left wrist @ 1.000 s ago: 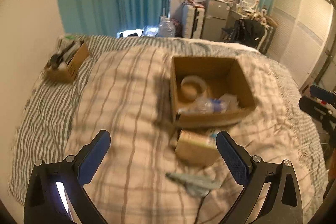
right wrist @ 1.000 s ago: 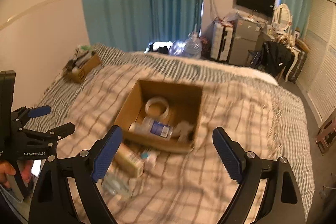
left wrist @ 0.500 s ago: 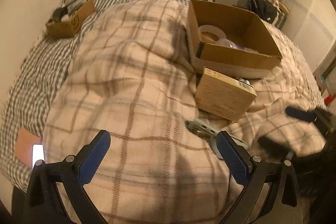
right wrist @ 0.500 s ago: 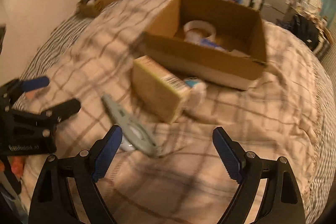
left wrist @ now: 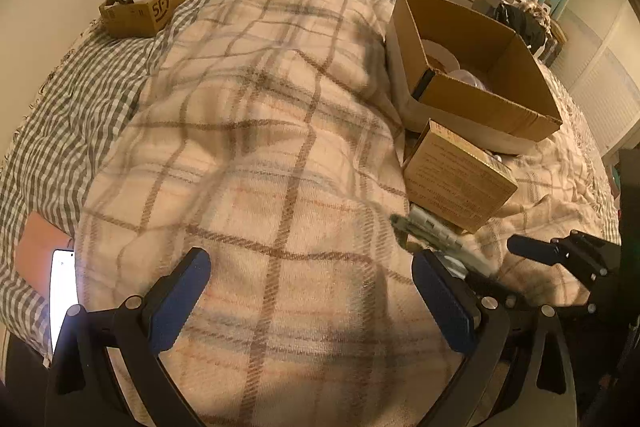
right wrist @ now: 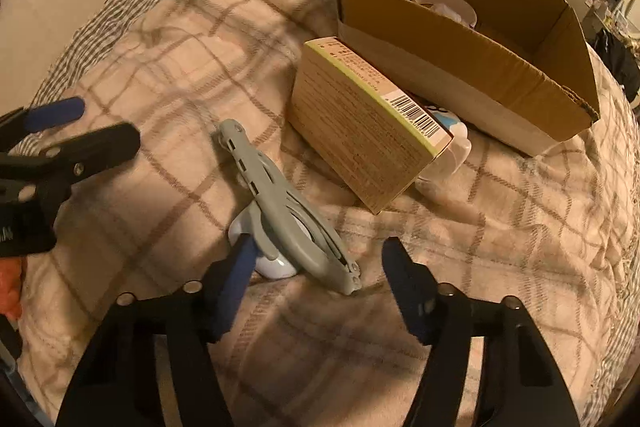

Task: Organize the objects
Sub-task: 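Grasp the grey plastic clip with the right tool, then grasp the white earbud case with the left tool while the right tool holds the clip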

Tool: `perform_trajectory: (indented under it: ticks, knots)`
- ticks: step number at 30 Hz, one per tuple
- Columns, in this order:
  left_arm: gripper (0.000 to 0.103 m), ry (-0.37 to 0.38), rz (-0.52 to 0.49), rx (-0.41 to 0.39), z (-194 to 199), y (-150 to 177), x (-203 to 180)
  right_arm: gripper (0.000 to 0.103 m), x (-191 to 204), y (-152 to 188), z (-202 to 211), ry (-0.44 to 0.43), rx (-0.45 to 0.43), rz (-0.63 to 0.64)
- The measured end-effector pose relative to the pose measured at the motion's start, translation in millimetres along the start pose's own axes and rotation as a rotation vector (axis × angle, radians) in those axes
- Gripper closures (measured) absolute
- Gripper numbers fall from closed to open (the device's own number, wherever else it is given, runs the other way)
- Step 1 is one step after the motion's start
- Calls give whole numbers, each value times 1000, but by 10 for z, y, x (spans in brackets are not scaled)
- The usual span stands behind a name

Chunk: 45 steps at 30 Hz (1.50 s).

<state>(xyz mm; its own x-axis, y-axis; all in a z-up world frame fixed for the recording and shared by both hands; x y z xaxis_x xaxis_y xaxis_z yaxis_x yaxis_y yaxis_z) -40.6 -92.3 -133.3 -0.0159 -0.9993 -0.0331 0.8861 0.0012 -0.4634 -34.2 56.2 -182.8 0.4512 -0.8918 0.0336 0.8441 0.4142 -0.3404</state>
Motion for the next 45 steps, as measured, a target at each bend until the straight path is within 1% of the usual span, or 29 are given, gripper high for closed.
perform_trajectory:
  ticks: [1, 6, 9, 11, 14, 18, 20, 22, 24, 25, 28, 29, 30, 32, 34, 35, 36, 37, 39, 41, 45]
  knots:
    - [0, -4, -3, 3, -8, 3, -9, 54, -8, -5, -16, 16, 1, -5]
    - [0, -17, -17, 20, -62, 4, -35, 56, 24, -54, -128, -10, 26, 2]
    - [0, -29, -27, 30, -84, -2, -53, 62, 19, -114, -217, -34, 44, 0]
    - [0, -34, -30, 34, -93, -3, -60, 72, 36, -101, -241, -53, 56, 12]
    - [0, -41, -35, 41, -98, -2, -67, 77, 38, -49, -186, -78, 47, 25]
    - [0, -64, -55, 47, -84, -12, -105, 84, -32, -11, -5, -87, -1, 16]
    - [0, -73, -67, 45, -60, -18, -138, 90, -120, -17, 161, -85, -41, -8]
    - [0, -74, -87, 42, -36, -41, -197, 94, -230, -25, 400, -80, -90, -19]
    - [0, -63, -101, 36, -17, -68, -290, 94, -377, -16, 614, -86, -135, -30]
    - [0, -50, -108, 33, -12, -84, -354, 94, -388, -16, 702, -77, -158, -39]
    - [0, 7, -143, 29, -24, -136, -620, 94, -603, -68, 882, -18, -183, -75]
    - [0, 31, -156, 30, -42, -139, -714, 94, -614, -96, 890, -16, -186, -92]
    - [0, 48, -176, 33, -83, -143, -833, 94, -705, -93, 927, -16, -195, -112]
    - [0, 60, -206, 47, -165, -144, -986, 94, -854, -78, 960, 0, -196, -144]
    - [0, 79, -226, 77, -304, -130, -1109, 94, -906, -42, 900, 4, -189, -160]
    - [5, 80, -231, 86, -362, -116, -1141, 94, -932, -36, 873, -4, -186, -168]
    - [12, 77, -240, 101, -440, -109, -1180, 94, -965, -19, 848, -18, -181, -174]
    - [16, 73, -246, 122, -515, -93, -1200, 94, -1005, -3, 823, -30, -175, -180]
    - [28, 70, -251, 162, -643, -65, -1214, 94, -1032, 15, 767, -42, -165, -185]
    - [33, 79, -267, 183, -712, -44, -1250, 94, -1041, 20, 719, -57, -159, -192]
    - [33, 71, -327, 239, -849, 17, -1356, 94, -1071, 23, 649, -81, -149, -207]
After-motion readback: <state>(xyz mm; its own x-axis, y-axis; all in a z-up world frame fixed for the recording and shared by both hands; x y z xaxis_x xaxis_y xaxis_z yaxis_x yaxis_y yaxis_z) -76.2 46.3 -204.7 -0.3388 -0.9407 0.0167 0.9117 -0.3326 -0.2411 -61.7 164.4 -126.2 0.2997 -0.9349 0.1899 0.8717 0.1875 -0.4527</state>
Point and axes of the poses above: each gripper's, at about its wrist camera, not at the fingertips, and z roughly against the way its jaws point, x to its left, y to its underside, the point moved 2 cm from there along -z, roughly the way its jaws point, and after that the axes turned 7 degrees about -z, right-handed, at the moved point
